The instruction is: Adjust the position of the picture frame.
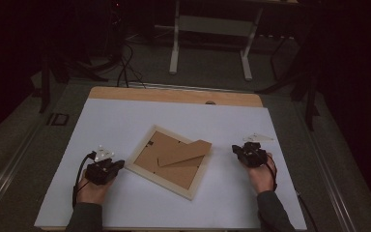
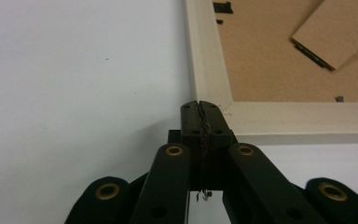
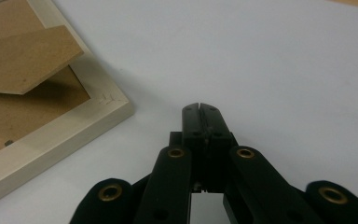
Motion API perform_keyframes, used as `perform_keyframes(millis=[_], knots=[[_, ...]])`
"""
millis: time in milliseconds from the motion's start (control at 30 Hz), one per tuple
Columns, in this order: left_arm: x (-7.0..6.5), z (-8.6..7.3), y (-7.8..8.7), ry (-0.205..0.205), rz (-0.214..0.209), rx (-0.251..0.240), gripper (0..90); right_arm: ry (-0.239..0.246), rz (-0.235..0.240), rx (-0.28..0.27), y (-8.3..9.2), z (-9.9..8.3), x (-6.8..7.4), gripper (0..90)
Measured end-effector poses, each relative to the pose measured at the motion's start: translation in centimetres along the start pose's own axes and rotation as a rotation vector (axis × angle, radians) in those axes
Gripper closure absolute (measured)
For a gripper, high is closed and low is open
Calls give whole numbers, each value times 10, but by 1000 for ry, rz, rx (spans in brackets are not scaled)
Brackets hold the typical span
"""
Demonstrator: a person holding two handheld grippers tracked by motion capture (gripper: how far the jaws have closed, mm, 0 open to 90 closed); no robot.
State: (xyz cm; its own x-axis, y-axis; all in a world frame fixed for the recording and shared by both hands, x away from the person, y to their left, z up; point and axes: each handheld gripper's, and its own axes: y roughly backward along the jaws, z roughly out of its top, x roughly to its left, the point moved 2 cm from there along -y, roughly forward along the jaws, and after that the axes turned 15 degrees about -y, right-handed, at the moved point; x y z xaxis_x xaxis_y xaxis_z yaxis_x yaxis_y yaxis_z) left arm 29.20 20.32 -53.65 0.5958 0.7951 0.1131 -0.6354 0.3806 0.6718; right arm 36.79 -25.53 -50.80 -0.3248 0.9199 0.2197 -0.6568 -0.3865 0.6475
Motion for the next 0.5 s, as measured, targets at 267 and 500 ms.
perform_keyframes(millis=[267,500], knots=[[1,0,1,-4,-12,-11,900,-11,29,25,-19,6,9,897],[-2,-3,-1,-22,-19,-20,900,-5,51,42,-33,11,20,898]])
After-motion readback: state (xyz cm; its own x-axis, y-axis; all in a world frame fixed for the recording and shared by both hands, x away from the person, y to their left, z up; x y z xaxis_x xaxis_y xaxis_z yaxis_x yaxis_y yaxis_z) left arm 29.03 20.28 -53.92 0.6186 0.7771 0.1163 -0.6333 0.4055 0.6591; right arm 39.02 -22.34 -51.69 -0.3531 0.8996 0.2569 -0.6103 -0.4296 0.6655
